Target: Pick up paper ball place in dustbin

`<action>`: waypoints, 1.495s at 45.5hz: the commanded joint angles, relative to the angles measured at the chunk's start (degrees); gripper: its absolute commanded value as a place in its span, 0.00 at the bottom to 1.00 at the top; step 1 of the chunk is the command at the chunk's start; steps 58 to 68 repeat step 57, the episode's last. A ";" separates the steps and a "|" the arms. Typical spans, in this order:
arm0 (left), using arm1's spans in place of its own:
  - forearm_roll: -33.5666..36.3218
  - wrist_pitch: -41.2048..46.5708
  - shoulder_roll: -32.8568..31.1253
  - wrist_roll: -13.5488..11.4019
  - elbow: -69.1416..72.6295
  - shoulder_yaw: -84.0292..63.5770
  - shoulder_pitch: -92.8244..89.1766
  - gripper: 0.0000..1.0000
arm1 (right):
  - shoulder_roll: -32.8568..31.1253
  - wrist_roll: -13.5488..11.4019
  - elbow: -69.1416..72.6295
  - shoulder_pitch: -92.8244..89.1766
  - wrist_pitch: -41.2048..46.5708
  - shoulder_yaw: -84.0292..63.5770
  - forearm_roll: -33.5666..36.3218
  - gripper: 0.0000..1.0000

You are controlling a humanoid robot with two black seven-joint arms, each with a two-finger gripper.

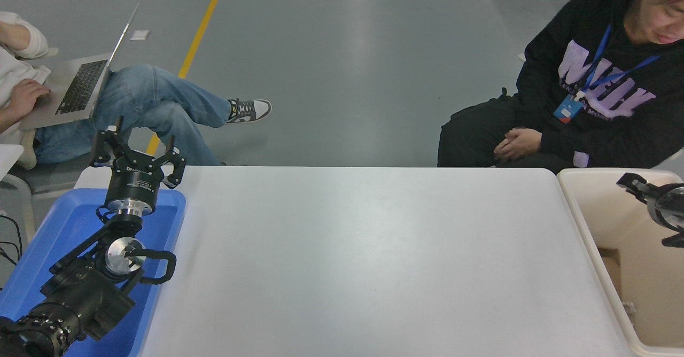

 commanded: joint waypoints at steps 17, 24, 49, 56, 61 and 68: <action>0.04 0.00 0.00 -0.07 -0.01 0.00 -0.04 0.99 | 14.80 -0.08 8.79 31.47 44.11 -10.48 4.71 1.00; 0.04 0.00 0.00 -0.07 -0.01 0.00 0.05 0.99 | 17.70 -0.08 11.07 37.45 44.11 -10.39 4.80 1.00; -0.05 0.00 0.00 -0.07 0.08 0.00 0.05 0.99 | 24.91 -0.26 11.34 46.33 44.11 -11.01 4.89 1.00; -0.05 0.00 0.00 -0.07 -0.01 0.00 0.05 0.99 | 24.83 -0.26 11.08 46.95 44.11 -11.01 4.89 1.00; 0.04 0.00 0.00 0.01 0.08 0.00 0.05 0.99 | 24.83 -0.26 10.99 46.95 44.11 -11.01 4.98 1.00; 0.04 0.00 0.00 0.01 0.08 0.00 0.05 0.99 | 24.83 -0.26 10.99 46.95 44.11 -11.01 4.98 1.00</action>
